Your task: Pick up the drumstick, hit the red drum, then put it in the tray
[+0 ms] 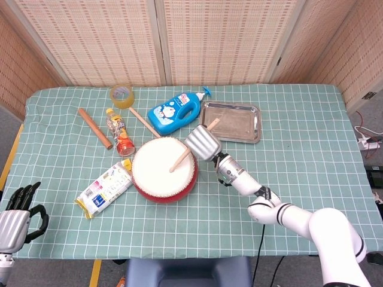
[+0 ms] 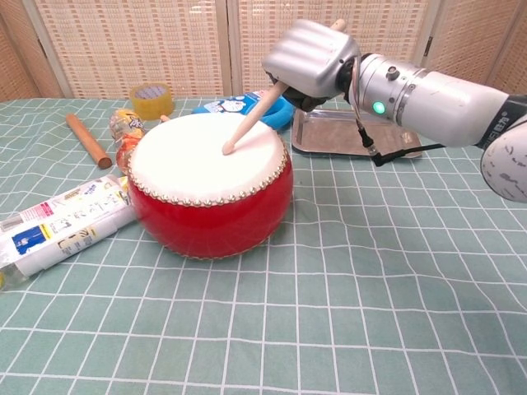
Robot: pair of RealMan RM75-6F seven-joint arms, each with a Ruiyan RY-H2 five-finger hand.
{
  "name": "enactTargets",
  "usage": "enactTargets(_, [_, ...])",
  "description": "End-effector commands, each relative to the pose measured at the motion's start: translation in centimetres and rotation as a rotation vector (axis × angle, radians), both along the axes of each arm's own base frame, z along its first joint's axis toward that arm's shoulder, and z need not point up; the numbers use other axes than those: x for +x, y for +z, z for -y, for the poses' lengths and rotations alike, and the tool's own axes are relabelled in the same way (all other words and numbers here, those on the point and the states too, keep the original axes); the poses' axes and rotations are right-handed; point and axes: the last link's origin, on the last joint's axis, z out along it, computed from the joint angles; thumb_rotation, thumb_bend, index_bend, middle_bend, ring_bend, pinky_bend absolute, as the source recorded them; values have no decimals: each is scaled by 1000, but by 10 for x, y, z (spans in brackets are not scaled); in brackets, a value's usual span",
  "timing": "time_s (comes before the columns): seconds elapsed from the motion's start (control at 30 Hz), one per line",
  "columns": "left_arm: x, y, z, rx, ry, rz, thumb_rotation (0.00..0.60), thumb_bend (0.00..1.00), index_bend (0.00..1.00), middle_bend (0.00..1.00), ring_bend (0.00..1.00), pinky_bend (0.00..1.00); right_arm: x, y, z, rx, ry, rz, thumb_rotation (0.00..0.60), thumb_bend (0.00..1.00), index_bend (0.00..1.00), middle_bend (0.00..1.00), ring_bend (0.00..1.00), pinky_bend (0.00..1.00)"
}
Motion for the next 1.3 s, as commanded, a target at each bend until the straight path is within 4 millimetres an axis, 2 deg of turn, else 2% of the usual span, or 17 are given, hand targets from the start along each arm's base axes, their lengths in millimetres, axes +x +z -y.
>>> enactTargets(0.03, [0, 0, 0, 2, -1, -1, 600, 233, 14, 0, 0, 4, 11, 11, -1, 19, -84, 253, 600, 667, 1000, 1000, 1000, 1000])
enactTargets(0.13, [1, 1, 0, 3, -4, -2, 600, 233, 14, 0, 0, 4, 17, 21, 1, 20, -124, 384, 600, 676, 1000, 1000, 1000, 1000])
enactTargets(0.2, [1, 1, 0, 4, -4, -1, 600, 233, 14, 0, 0, 4, 17, 24, 2, 23, -144, 413, 600, 676, 1000, 1000, 1000, 1000])
enactTargets(0.3, [2, 0, 0, 1, -5, -1, 600, 233, 14, 0, 0, 4, 11, 20, 3, 14, -140, 338, 600, 677, 1000, 1000, 1000, 1000])
enactTargets(0.47, [3, 0, 0, 0, -6, -3, 600, 234, 14, 0, 0, 4, -5, 1, 1, 7, -112, 132, 600, 679, 1000, 1000, 1000, 1000])
enactTargets(0.6, [4, 0, -1, -3, -7, -6, 600, 233, 14, 0, 0, 4, -11, -4, 3, -17, -96, 56, 600, 681, 1000, 1000, 1000, 1000])
enactTargets(0.67, [4, 0, -1, -2, -6, -6, 600, 233, 15, 0, 0, 4, -8, -1, 3, -19, -99, 99, 600, 683, 1000, 1000, 1000, 1000])
enactTargets(0.87, [5, 1, -1, 3, -6, -7, 600, 233, 14, 0, 0, 5, 13, 17, 3, 28, -154, 403, 600, 683, 1000, 1000, 1000, 1000])
enactTargets(0.93, [5, 1, -1, 2, -6, -6, 600, 232, 14, 0, 0, 4, 15, 19, 3, 28, -159, 418, 600, 683, 1000, 1000, 1000, 1000])
enactTargets(1.03, [5, 1, -1, -2, -8, -7, 600, 232, 14, 0, 0, 4, 9, 12, 3, 26, -158, 338, 600, 683, 1000, 1000, 1000, 1000])
enactTargets(1.2, [4, 0, -2, -4, -3, -7, 600, 232, 14, 0, 0, 4, -10, -9, 1, 27, -141, 105, 600, 683, 1000, 1000, 1000, 1000])
enactTargets(1.3, [3, 0, -1, -4, 1, -7, 600, 231, 14, 0, 0, 4, -13, -10, 2, 10, -123, 60, 600, 686, 1000, 1000, 1000, 1000])
